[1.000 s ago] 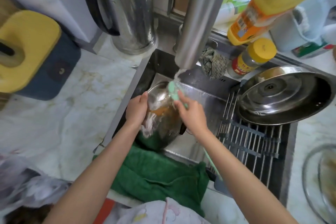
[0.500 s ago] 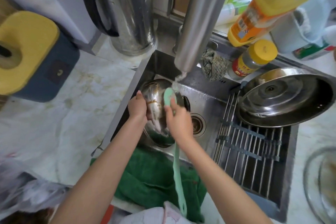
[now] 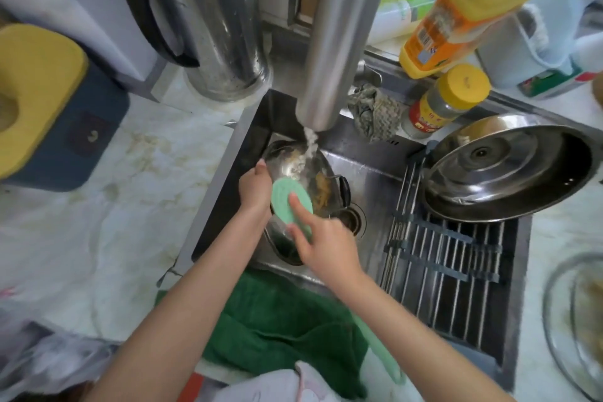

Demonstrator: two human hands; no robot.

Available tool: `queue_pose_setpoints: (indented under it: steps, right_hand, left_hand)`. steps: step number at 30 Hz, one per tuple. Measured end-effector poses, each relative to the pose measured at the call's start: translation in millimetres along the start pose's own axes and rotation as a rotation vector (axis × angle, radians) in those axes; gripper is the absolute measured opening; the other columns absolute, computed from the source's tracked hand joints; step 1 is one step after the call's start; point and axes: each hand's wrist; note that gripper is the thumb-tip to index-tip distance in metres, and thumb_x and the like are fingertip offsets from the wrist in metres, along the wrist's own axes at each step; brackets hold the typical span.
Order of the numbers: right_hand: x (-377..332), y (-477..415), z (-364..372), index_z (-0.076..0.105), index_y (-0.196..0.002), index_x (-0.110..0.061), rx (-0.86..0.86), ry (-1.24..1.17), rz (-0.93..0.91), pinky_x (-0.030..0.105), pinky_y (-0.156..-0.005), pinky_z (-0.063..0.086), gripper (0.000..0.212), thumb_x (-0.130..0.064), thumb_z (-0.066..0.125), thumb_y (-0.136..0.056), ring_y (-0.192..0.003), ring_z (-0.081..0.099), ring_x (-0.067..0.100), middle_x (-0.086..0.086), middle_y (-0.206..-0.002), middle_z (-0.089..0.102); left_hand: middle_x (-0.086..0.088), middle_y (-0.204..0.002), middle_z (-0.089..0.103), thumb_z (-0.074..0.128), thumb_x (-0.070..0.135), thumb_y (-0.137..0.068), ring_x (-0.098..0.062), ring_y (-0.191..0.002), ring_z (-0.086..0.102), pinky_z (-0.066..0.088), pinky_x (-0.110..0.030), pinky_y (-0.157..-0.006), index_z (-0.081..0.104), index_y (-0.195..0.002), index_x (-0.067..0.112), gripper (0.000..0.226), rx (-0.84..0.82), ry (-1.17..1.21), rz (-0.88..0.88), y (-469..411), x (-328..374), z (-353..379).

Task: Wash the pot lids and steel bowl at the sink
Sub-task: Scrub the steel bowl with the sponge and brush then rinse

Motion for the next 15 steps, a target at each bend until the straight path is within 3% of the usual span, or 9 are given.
queue_pose_setpoints:
  steps: [2,5,7,9,11,13,15]
  right_hand:
    - [1.0,-37.3,-7.4,0.036,-0.146,-0.033,0.088,0.092,0.052,0.031,-0.055,0.039,0.048,-0.039,0.044,-0.099,-0.068,0.060,0.025,0.006,-0.076,0.067]
    - [4.7,-75.3,-24.0,0.039,-0.146,-0.028,0.135,0.024,0.178,0.036,-0.065,0.042,0.048,-0.039,0.042,-0.099,-0.095,0.062,0.033,0.013,-0.101,0.068]
    - [3.1,-50.4,-25.8,0.037,-0.147,-0.028,0.102,0.042,0.154,0.032,-0.056,0.042,0.049,-0.040,0.041,-0.100,-0.084,0.064,0.029,0.009,-0.092,0.069]
    - [1.8,-5.7,-16.8,0.033,-0.149,-0.031,0.040,0.146,0.026,0.028,-0.042,0.031,0.051,-0.039,0.043,-0.100,-0.062,0.061,0.024,0.003,-0.072,0.066]
    - [4.3,6.4,-10.3,0.042,-0.144,-0.031,0.052,0.280,-0.114,0.023,-0.039,0.024,0.052,-0.037,0.053,-0.094,-0.043,0.054,0.021,0.001,-0.056,0.059]
    - [0.5,-24.2,-17.2,0.044,-0.143,-0.031,0.181,0.348,-0.147,0.024,-0.043,0.026,0.051,-0.037,0.054,-0.094,-0.048,0.058,0.023,0.003,-0.060,0.060]
    - [-2.2,-53.7,-31.6,0.032,-0.148,-0.034,0.135,0.285,0.026,0.030,-0.053,0.032,0.050,-0.040,0.040,-0.100,-0.074,0.063,0.029,0.008,-0.083,0.066]
  left_hand:
    - [-0.012,-0.104,0.068,0.039,0.030,-0.103,-0.025,-0.092,0.065,0.053,-0.035,-0.086,0.063,-0.104,0.007,0.033,-0.036,0.003,0.024,7.8,-0.2,8.0]
    - [-0.013,-0.107,0.068,0.039,0.031,-0.102,-0.027,-0.099,0.065,0.052,-0.040,-0.093,0.063,-0.115,0.007,0.037,-0.076,-0.017,0.054,18.3,1.4,12.6]
    - [-0.013,-0.110,0.067,0.034,0.036,-0.104,-0.026,-0.098,0.065,0.053,-0.037,-0.088,0.061,-0.118,0.005,0.043,-0.098,0.000,0.037,17.4,8.1,8.7]
    - [-0.012,-0.102,0.068,0.024,0.046,-0.104,-0.024,-0.088,0.066,0.053,-0.032,-0.074,0.059,-0.115,0.006,0.054,-0.167,0.004,-0.022,17.4,16.7,5.2]
    - [-0.010,-0.090,0.067,0.018,0.048,-0.104,-0.022,-0.079,0.065,0.052,-0.030,-0.066,0.057,-0.108,0.009,0.056,-0.214,-0.001,-0.031,19.7,21.6,5.3]
    - [-0.010,-0.090,0.067,0.019,0.047,-0.104,-0.023,-0.082,0.066,0.055,-0.032,-0.072,0.059,-0.101,0.011,0.054,-0.245,-0.028,-0.011,25.1,22.2,8.2]
    - [-0.016,-0.104,0.069,0.022,0.046,-0.104,-0.026,-0.094,0.068,0.055,-0.039,-0.086,0.064,-0.109,0.011,0.055,-0.288,0.002,-0.013,27.3,24.5,10.9]
Point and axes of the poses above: each hand's wrist, its own y-axis away from the middle knuckle, its own z-axis out of the palm, x = y × z
